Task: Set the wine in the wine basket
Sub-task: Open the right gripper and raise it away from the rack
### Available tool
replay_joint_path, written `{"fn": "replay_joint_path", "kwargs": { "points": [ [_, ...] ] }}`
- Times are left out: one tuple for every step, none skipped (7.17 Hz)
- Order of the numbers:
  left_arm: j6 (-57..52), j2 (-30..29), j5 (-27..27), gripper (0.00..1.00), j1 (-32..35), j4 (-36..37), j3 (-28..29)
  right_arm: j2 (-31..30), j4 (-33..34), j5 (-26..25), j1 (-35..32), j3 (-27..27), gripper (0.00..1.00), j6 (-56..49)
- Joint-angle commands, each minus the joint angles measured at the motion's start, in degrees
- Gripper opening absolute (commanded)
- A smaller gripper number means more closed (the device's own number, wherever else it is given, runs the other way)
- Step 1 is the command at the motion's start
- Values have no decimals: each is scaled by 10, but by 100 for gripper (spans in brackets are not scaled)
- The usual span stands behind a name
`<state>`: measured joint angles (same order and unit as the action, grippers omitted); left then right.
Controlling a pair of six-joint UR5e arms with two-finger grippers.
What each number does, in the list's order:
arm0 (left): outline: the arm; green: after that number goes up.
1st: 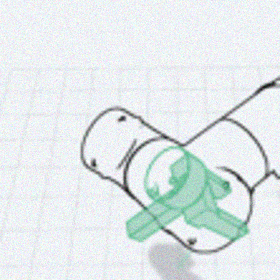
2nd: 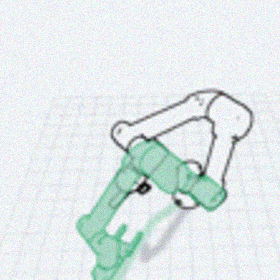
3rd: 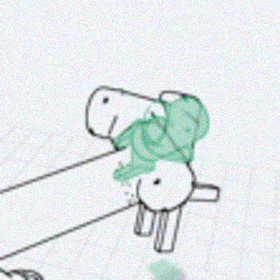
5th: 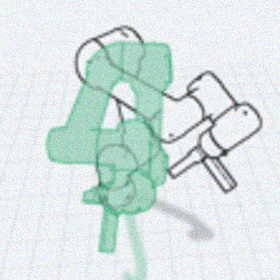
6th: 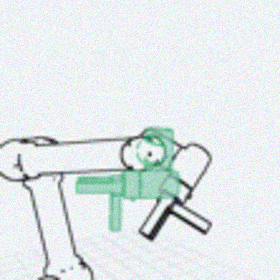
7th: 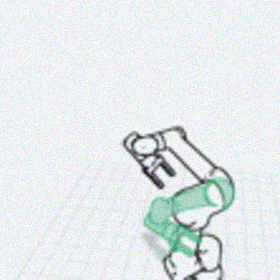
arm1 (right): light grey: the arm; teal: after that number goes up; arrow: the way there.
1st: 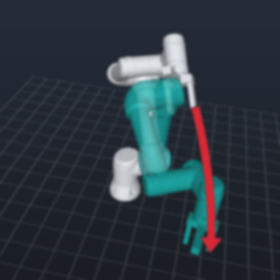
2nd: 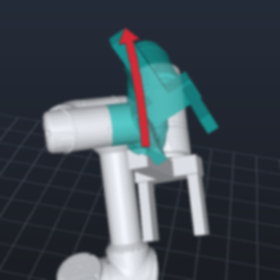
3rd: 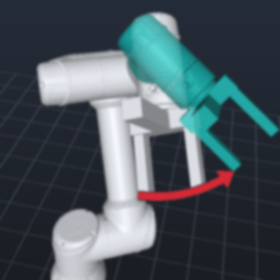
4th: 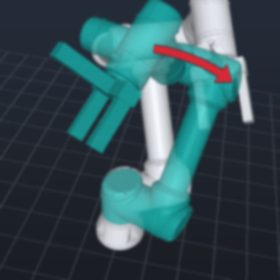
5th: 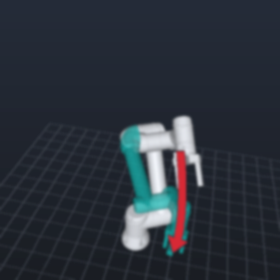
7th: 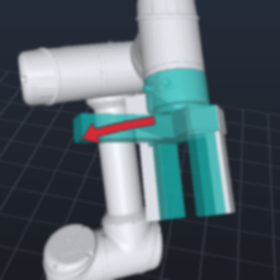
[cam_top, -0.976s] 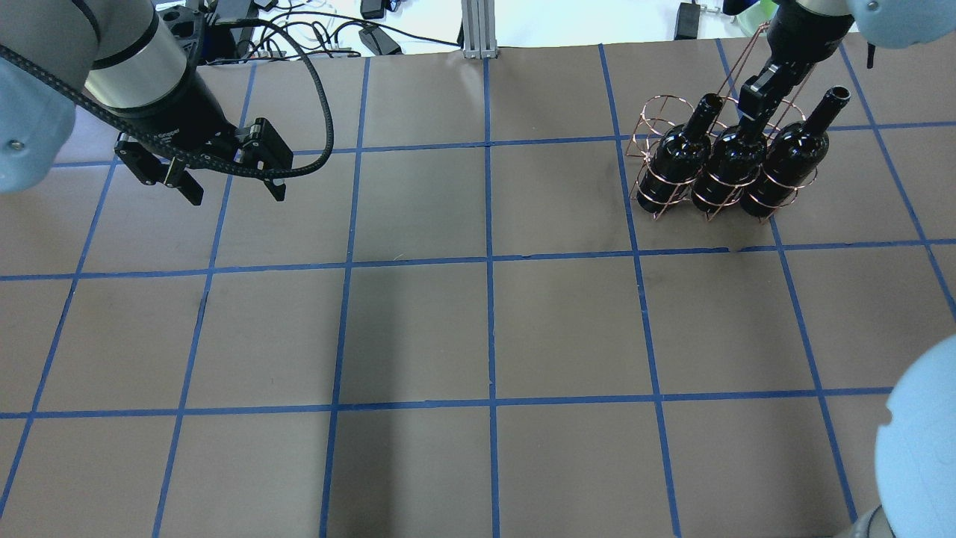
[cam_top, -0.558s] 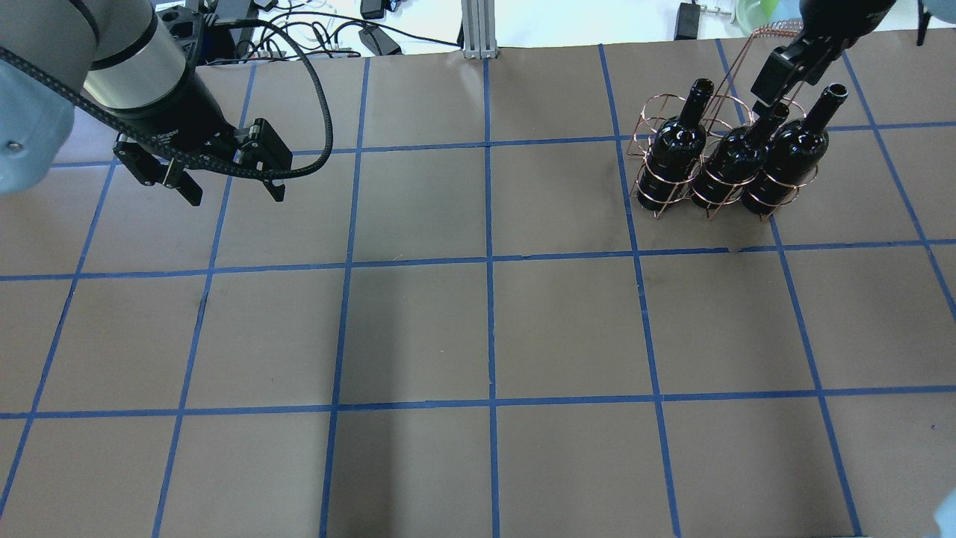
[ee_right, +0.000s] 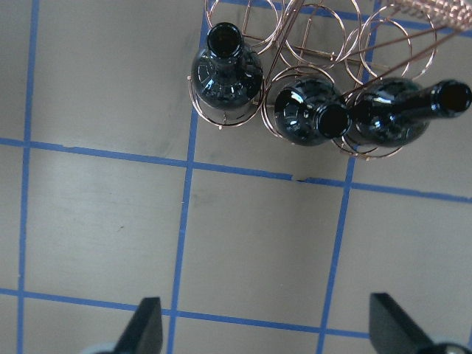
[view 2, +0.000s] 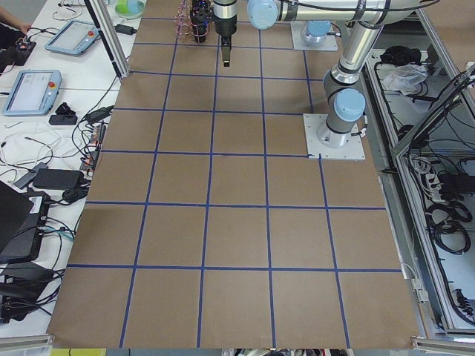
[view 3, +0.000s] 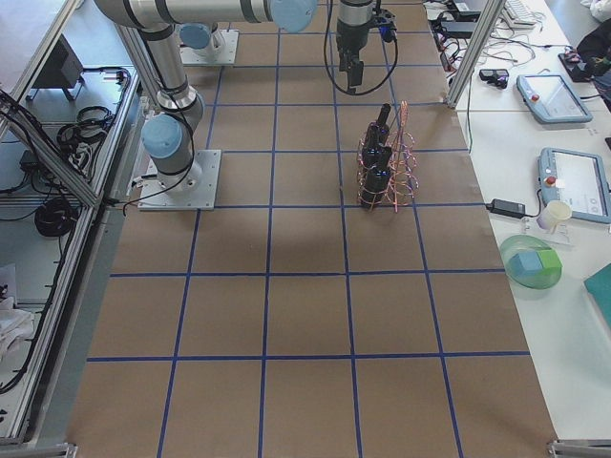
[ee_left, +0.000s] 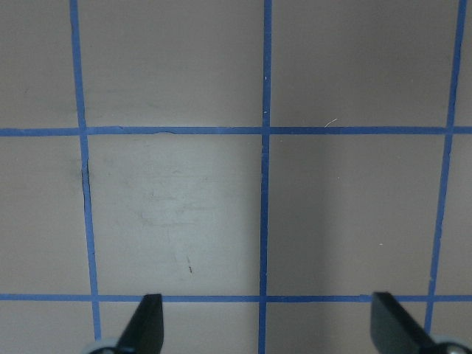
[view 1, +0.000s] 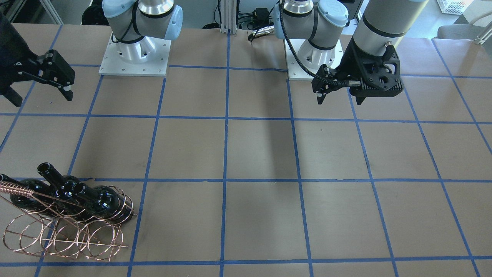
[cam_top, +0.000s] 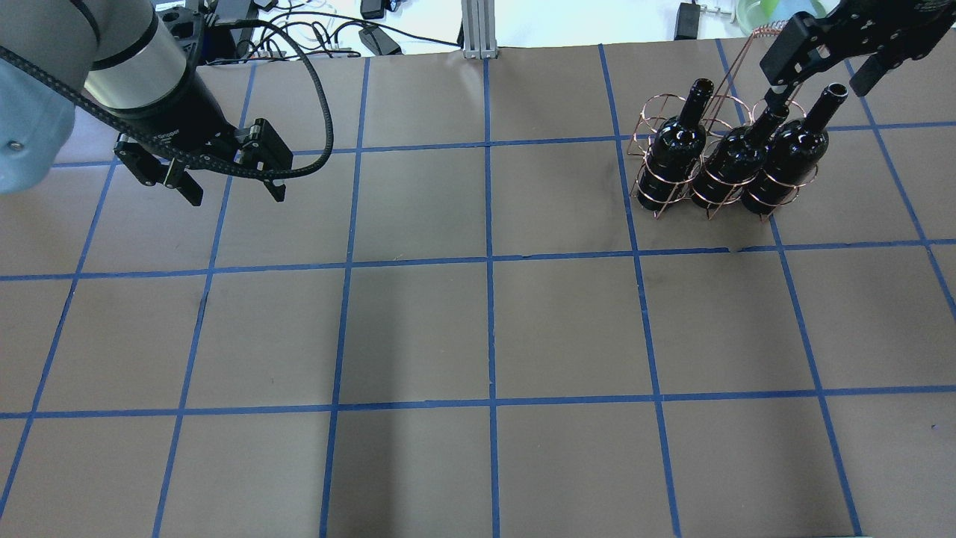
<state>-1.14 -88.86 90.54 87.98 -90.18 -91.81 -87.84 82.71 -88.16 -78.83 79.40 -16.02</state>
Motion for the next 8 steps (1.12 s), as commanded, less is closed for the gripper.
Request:
{"fn": "replay_joint_path", "kwargs": {
  "points": [
    [0, 0, 0, 100, 0, 0, 0, -31, -24, 19, -19, 17, 100, 128],
    [1, 0, 0, 100, 0, 0, 0, -32, -19, 12, -51, 22, 100, 145],
    [1, 0, 0, 100, 1, 0, 0, -31, -19, 10, -73, 23, 100, 177],
    [1, 0, 0, 100, 1, 0, 0, -30, -19, 10, -79, 23, 100, 177],
    [1, 0, 0, 100, 1, 0, 0, -31, -20, 11, -79, 23, 100, 175],
    [1, 0, 0, 100, 0, 0, 0, -29, -19, 11, -79, 23, 100, 175],
    [0, 0, 0, 100, 0, 0, 0, -27, -18, 15, -79, 29, 100, 175],
    [0, 0, 1, 100, 0, 0, 0, -27, -18, 16, -79, 30, 100, 175]
  ]
}}
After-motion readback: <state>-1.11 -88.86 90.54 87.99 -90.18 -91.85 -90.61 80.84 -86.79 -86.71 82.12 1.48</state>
